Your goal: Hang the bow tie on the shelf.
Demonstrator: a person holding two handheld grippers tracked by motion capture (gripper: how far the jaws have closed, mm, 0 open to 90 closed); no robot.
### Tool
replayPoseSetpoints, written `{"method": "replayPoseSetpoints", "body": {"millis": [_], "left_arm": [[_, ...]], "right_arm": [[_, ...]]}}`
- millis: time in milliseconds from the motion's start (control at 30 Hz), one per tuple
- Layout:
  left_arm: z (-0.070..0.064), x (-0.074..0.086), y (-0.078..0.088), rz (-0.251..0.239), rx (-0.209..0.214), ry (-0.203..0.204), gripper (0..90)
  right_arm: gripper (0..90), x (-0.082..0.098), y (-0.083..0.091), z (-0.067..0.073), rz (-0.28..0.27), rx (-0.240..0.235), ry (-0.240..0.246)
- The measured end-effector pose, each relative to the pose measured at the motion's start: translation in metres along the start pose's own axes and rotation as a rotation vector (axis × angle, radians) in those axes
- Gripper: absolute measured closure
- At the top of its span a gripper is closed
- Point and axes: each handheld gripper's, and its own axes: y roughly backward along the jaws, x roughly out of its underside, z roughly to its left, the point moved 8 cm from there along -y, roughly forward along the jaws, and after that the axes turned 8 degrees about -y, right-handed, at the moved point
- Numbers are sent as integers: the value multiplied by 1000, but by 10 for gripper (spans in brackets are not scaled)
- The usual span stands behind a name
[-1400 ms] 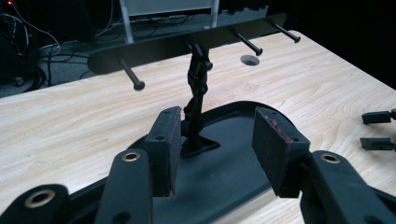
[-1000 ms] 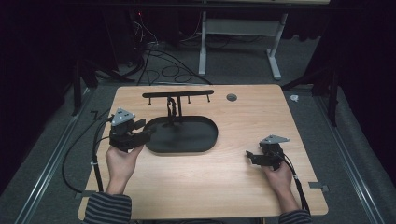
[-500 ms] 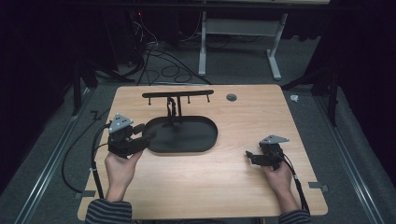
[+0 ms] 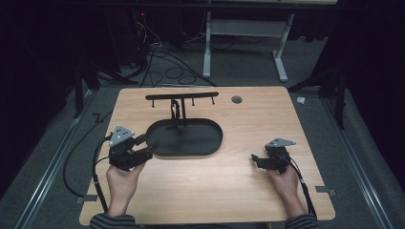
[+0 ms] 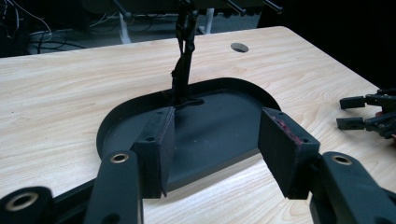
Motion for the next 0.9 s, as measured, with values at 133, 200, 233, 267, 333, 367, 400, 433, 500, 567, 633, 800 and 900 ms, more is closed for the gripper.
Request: {"method": "replayPoseSetpoints", "body": {"millis": [133, 200, 233, 267, 333, 367, 400, 433, 500, 567, 633, 800, 900], "left_arm": [[-2, 5, 4, -1, -3, 4, 466], [-3, 7, 5, -4, -5, 5, 466], [-3, 7, 6, -5, -7, 5, 465], [-3, 8, 7, -10, -12, 6, 465], [-3, 9, 8, -17, -17, 4, 466], [-4, 10, 9, -20, -19, 5, 467], [-4, 10, 9, -21, -20, 5, 468], [-4, 11, 9, -21, -20, 7, 468], [-4, 13, 10, -20, -22, 7, 468], [-4, 14, 11, -21, -24, 8, 468], [-4, 14, 11, -20, -25, 10, 468], [-6, 19, 11, -17, -25, 14, 468], [-7, 24, 10, -8, -25, 18, 474]], "right_arm": [[287, 0, 0, 0, 1, -1, -1], [287, 0, 0, 0, 1, -1, -1], [287, 0, 0, 0, 1, -1, -1], [287, 0, 0, 0, 1, -1, -1], [287, 0, 0, 0, 1, -1, -1], [287, 0, 0, 0, 1, -1, -1], [287, 0, 0, 0, 1, -1, -1], [287, 0, 0, 0, 1, -1, -1], [287, 0, 0, 0, 1, -1, -1], [287, 0, 0, 0, 1, -1, -1], [287, 0, 0, 0, 1, -1, -1], [287, 0, 0, 0, 1, -1, -1], [287, 0, 0, 0, 1, -1, -1]]}}
